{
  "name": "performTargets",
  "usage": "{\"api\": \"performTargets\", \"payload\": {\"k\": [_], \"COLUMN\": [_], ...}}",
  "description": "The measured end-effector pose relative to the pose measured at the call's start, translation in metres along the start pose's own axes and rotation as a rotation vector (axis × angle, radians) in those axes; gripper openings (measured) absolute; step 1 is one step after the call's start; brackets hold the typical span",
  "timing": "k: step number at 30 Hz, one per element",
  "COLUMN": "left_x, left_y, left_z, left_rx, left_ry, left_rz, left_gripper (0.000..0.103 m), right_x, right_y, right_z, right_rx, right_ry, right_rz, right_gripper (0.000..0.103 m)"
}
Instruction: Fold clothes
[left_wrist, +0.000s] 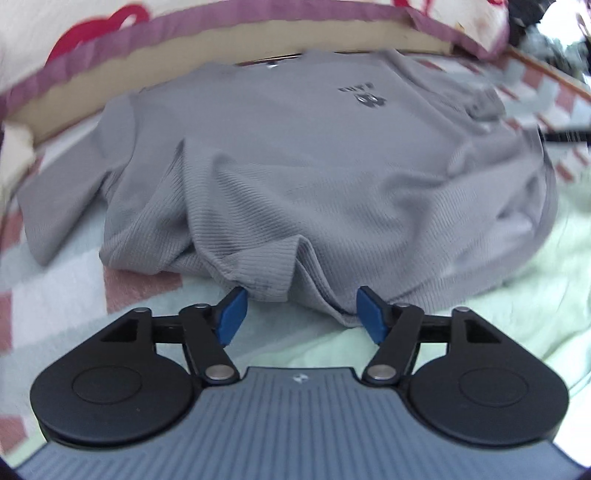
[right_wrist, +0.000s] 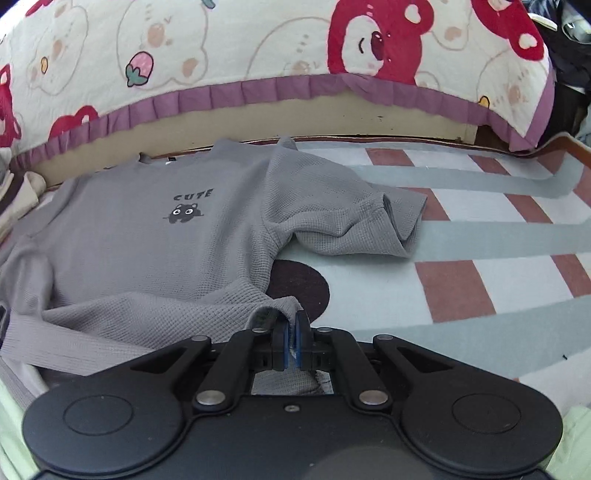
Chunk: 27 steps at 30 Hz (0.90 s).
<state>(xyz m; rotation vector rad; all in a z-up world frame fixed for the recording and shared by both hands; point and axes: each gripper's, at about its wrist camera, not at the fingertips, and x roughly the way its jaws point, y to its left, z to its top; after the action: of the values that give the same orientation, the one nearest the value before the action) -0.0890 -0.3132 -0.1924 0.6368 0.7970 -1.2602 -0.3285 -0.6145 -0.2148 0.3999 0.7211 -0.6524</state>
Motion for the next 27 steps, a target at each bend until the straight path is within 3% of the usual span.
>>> {"api": "performTargets", "payload": {"k": [5, 9, 11, 14, 16, 19, 21, 24, 27], "left_x": [0.004, 0.008, 0.003, -0.016, -0.029, -0.032, -0.022, -0.011, -0.016], "left_y": [-0.003, -0.012, -0.014, -0.012, -0.019, -0.035, -0.041, -0.047, -0.054], "left_z": [-0.001, -0.003, -0.005, -0.007, -0.008, -0.011, -0.01, -0.004, 0.006], "left_rx": [-0.011, 0.05, 0.035, -0.015, 0.004, 0.11, 0.177, 0.19, 0.147], "left_ry": [0.023, 0.025, 0.029, -0.005, -0.046, -0.11, -0.095, -0.07, -0.125], "left_rz": [0.016, 0.101, 0.095, -0.002, -0.03, 0.01, 0.053, 0.074, 0.056], "left_gripper": [0.078, 0.088, 0.088, 0.088, 0.088, 0.096, 0.096, 0.096, 0.096], "right_x": [0.001, -0.005, -0.009, -0.011, -0.011, -0.013, -0.015, -0.016, -0.016], "right_y": [-0.01, -0.006, -0.007, -0.015, -0.019, -0.021, -0.02, -0.018, -0.018], "right_z": [0.001, -0.002, 0.0, 0.005, 0.008, 0.009, 0.007, 0.006, 0.004], "right_rx": [0.074, 0.053, 0.064, 0.111, 0.12, 0.124, 0.113, 0.103, 0.106], "right_ry": [0.004, -0.029, -0.047, -0.058, -0.064, -0.07, -0.079, -0.086, -0.083], "right_rz": [0.028, 0.01, 0.009, -0.002, -0.006, 0.003, 0.006, 0.008, 0.013], "right_gripper": [0.005, 0.005, 0.005, 0.005, 0.005, 0.005, 0.005, 0.005, 0.005]}}
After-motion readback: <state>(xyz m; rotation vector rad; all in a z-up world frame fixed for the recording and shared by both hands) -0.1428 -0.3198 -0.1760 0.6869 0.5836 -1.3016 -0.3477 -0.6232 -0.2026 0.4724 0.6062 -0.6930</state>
